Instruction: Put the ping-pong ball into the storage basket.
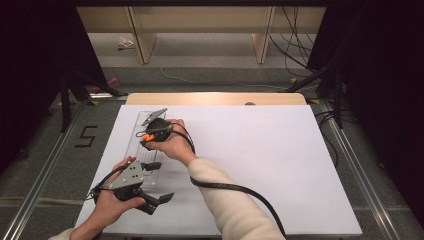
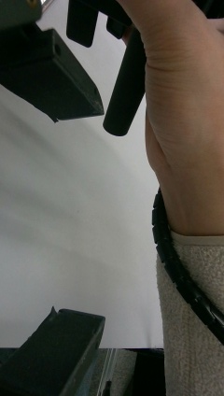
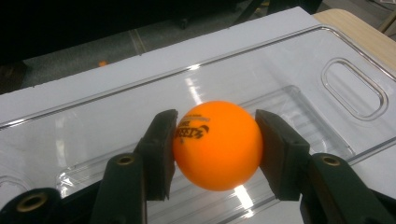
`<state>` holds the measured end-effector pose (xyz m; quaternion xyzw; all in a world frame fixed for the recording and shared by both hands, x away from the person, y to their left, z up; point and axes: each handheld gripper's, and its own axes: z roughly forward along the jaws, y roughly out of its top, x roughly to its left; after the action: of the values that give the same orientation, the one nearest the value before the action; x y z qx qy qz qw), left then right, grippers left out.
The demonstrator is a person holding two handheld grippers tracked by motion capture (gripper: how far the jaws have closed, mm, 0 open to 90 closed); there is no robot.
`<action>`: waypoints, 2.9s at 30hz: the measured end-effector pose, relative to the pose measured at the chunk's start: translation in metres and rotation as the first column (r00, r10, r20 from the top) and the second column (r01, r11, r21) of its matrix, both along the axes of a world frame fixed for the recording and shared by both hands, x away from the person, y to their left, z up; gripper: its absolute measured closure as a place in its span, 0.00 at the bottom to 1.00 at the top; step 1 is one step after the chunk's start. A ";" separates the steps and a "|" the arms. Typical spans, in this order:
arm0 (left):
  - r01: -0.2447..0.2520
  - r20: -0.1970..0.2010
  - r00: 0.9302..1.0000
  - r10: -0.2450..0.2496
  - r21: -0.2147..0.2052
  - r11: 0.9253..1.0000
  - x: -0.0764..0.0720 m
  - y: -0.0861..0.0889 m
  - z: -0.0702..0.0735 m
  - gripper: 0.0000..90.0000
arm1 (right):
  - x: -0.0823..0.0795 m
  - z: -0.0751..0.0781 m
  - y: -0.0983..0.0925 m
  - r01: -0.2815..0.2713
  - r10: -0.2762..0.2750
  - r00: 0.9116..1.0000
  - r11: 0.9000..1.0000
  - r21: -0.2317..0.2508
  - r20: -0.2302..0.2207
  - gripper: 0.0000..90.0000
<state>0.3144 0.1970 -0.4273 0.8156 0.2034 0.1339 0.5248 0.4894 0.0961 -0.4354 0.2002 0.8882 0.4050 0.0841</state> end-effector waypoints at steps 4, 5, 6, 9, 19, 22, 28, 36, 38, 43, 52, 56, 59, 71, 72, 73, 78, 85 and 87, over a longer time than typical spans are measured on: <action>0.000 0.000 1.000 0.000 0.000 1.000 0.000 0.000 0.000 0.02 | 0.000 0.000 0.001 0.001 -0.001 1.000 1.000 -0.001 -0.003 0.57; 0.000 0.000 1.000 0.000 0.000 1.000 0.000 0.000 0.000 0.02 | 0.000 0.000 0.001 -0.001 0.001 1.000 1.000 -0.002 -0.002 0.57; 0.000 0.000 1.000 0.000 0.000 1.000 0.000 0.000 0.000 0.02 | 0.000 -0.001 0.001 -0.002 0.002 1.000 1.000 -0.003 -0.003 0.57; 0.001 0.000 1.000 -0.001 0.000 1.000 0.000 0.000 0.000 0.02 | 0.000 -0.001 0.002 -0.002 0.002 1.000 1.000 -0.002 -0.002 0.57; 0.002 0.001 1.000 -0.002 0.000 1.000 0.000 0.000 0.000 0.02 | -0.001 -0.003 0.004 -0.004 0.004 1.000 1.000 -0.002 -0.004 0.57; 0.002 0.001 1.000 -0.002 0.000 1.000 0.000 0.000 0.000 0.02 | -0.001 -0.004 0.005 -0.006 0.005 1.000 1.000 -0.005 -0.006 0.57; 0.001 0.001 1.000 -0.001 0.001 1.000 0.000 0.000 0.000 0.02 | -0.001 -0.006 0.007 -0.007 0.007 1.000 1.000 -0.009 -0.011 0.57; 0.002 0.001 1.000 -0.002 0.001 1.000 0.000 0.000 0.000 0.02 | -0.001 -0.007 0.008 -0.010 0.010 1.000 1.000 -0.009 -0.013 0.57; 0.002 0.001 1.000 -0.002 0.001 1.000 0.000 0.000 0.000 0.02 | -0.001 -0.007 0.008 -0.010 0.010 1.000 1.000 -0.009 -0.014 0.57; 0.002 0.001 1.000 -0.002 0.001 1.000 0.000 0.000 0.000 0.02 | -0.001 -0.009 0.008 -0.010 0.010 1.000 1.000 -0.013 -0.017 0.57; 0.003 0.000 1.000 -0.003 0.001 1.000 0.000 0.000 0.000 0.02 | -0.002 -0.010 0.008 -0.007 0.007 1.000 1.000 -0.019 -0.022 0.57; 0.003 0.000 1.000 -0.003 0.001 1.000 0.000 0.000 0.000 0.02 | -0.001 -0.011 0.008 -0.006 0.005 1.000 1.000 -0.021 -0.021 0.57; 0.004 0.000 1.000 -0.004 0.002 1.000 0.000 0.000 0.000 0.02 | -0.001 -0.011 0.008 -0.007 0.007 1.000 1.000 -0.021 -0.018 0.57; 0.004 0.000 1.000 -0.004 0.002 1.000 0.000 0.000 0.000 0.02 | -0.002 -0.014 0.009 -0.008 0.007 1.000 1.000 -0.025 -0.021 0.57; 0.004 0.000 1.000 -0.004 0.002 1.000 0.000 0.000 0.000 0.02 | -0.002 -0.014 0.009 -0.009 0.008 1.000 1.000 -0.025 -0.019 0.57; 0.004 0.000 1.000 -0.004 0.002 1.000 0.000 0.000 0.000 0.02 | -0.002 -0.014 0.009 -0.008 0.008 1.000 1.000 -0.027 -0.022 0.57; 0.004 -0.001 1.000 -0.004 0.003 1.000 0.000 0.000 0.000 0.02 | -0.002 -0.015 0.008 -0.005 0.004 1.000 1.000 -0.029 -0.025 0.57; 0.005 0.000 1.000 -0.005 0.003 1.000 0.000 0.000 0.000 0.02 | -0.002 -0.014 0.008 -0.006 0.005 1.000 1.000 -0.024 -0.025 0.56; 0.005 -0.001 1.000 -0.005 0.002 1.000 0.000 0.000 0.000 0.02 | -0.002 -0.014 0.008 -0.004 0.003 1.000 1.000 -0.022 -0.024 0.56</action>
<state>0.3142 0.1971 -0.4271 0.8168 0.2015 0.1326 0.5241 0.4874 0.1042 -0.4494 0.2026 0.8938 0.3931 0.0750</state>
